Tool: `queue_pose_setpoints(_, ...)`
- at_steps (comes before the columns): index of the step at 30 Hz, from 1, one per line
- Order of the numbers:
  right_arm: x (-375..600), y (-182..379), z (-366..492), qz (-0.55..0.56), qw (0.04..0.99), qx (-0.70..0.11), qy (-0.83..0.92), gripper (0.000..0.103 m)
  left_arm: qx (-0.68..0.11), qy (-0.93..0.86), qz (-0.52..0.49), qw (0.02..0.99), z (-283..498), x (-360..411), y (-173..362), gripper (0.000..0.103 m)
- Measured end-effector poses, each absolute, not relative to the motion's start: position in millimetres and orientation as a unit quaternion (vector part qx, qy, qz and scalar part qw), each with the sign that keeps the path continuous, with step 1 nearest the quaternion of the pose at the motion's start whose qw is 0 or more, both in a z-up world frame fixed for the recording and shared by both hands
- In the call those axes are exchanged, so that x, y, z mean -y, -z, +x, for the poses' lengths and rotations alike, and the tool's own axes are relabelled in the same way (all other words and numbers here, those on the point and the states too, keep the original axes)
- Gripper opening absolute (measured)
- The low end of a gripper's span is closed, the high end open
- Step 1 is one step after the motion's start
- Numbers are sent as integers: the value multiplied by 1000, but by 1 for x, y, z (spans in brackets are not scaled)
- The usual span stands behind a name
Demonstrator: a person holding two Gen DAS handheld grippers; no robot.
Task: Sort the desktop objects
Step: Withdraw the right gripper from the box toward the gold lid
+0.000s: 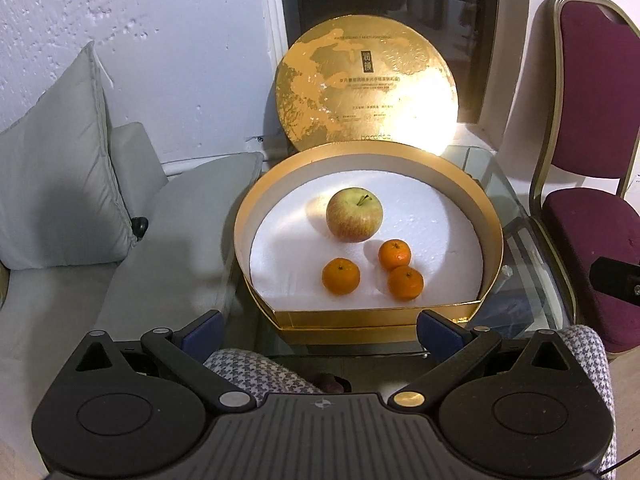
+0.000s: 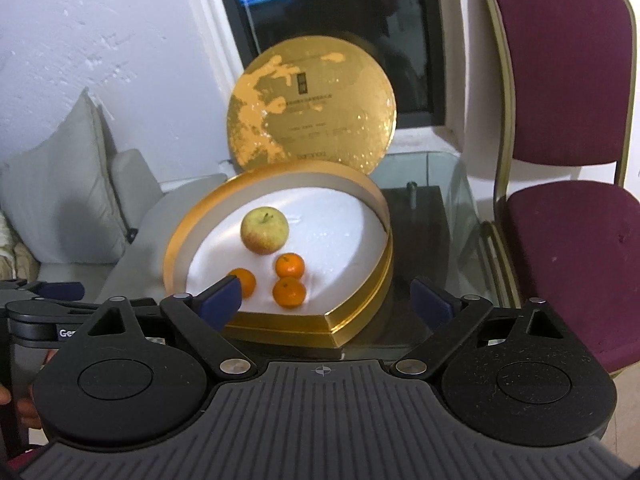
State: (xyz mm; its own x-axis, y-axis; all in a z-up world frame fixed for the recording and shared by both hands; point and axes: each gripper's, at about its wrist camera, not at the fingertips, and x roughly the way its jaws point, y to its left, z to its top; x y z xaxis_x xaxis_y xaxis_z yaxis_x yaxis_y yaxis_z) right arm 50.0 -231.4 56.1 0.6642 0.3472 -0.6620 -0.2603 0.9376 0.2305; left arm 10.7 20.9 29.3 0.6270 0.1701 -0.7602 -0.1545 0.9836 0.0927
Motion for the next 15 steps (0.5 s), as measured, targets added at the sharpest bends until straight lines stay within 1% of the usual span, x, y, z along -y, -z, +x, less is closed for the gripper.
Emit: queue_pose_setpoints(15,234,-55,35,54,909,-381,-158,97,-441,-70,10,895,3,-19,-24,102)
